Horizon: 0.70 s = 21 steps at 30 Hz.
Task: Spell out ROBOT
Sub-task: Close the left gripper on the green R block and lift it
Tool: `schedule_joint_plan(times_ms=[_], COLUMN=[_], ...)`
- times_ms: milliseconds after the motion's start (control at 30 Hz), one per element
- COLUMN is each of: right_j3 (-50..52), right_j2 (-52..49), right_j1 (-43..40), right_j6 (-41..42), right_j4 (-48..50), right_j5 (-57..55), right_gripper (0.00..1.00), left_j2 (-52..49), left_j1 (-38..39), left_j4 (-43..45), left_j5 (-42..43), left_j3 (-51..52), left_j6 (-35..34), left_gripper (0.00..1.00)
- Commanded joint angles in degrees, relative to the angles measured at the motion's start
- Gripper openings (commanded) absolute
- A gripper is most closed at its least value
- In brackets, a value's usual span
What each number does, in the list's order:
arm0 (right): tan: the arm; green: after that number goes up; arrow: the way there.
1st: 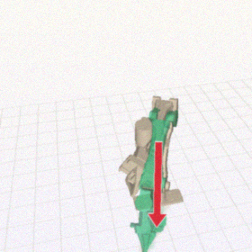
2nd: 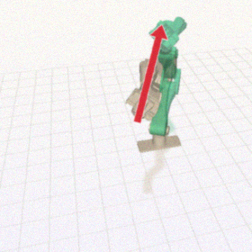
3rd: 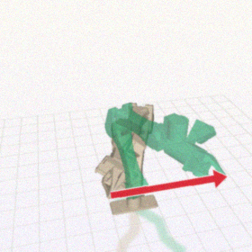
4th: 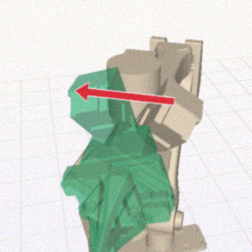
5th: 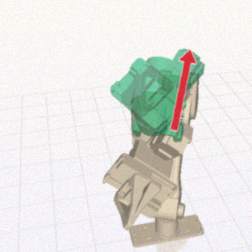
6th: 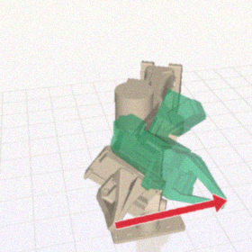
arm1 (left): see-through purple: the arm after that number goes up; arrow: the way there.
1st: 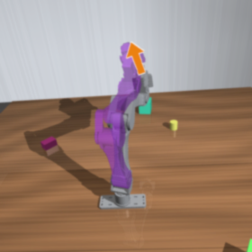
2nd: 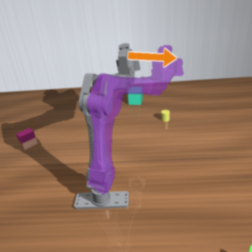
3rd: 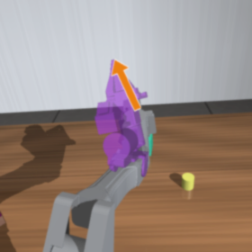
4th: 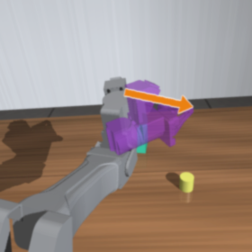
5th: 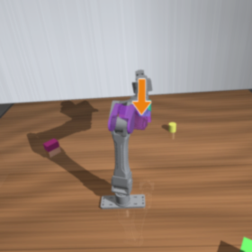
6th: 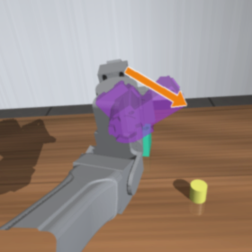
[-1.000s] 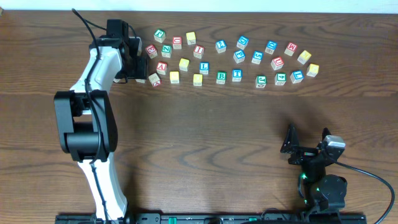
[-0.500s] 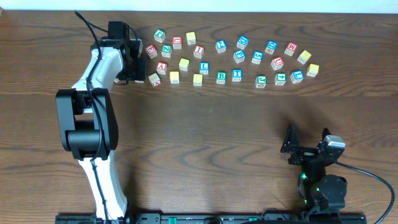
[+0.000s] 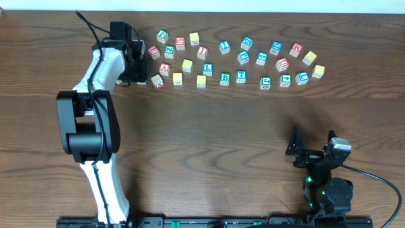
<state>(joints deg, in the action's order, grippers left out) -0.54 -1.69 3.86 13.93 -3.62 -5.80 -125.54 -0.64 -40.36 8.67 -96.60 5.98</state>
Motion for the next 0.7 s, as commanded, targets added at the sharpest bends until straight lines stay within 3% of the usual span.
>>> schedule_joint_plan(times_ms=[0, 400, 667], right_j3=[0.22, 0.22, 0.22], right_j2=[0.28, 0.28, 0.28], right_j1=[-0.44, -0.44, -0.44], right_j6=[-0.72, -0.72, -0.72], right_j4=[-0.02, 0.00, -0.02], right_j5=[-0.04, -0.02, -0.02], right_gripper=[0.99, 0.99, 0.99], left_j2=[6.01, 23.06, 25.75], left_j1=[-0.17, 4.81, 11.98], left_j4=[-0.74, -12.68, -25.51], left_j5=[-0.48, -0.42, -0.44], left_j3=[-1.01, -0.98, -0.66], left_j6=[-0.48, -4.59, -10.14], left_gripper=[0.27, 0.27, 0.27])
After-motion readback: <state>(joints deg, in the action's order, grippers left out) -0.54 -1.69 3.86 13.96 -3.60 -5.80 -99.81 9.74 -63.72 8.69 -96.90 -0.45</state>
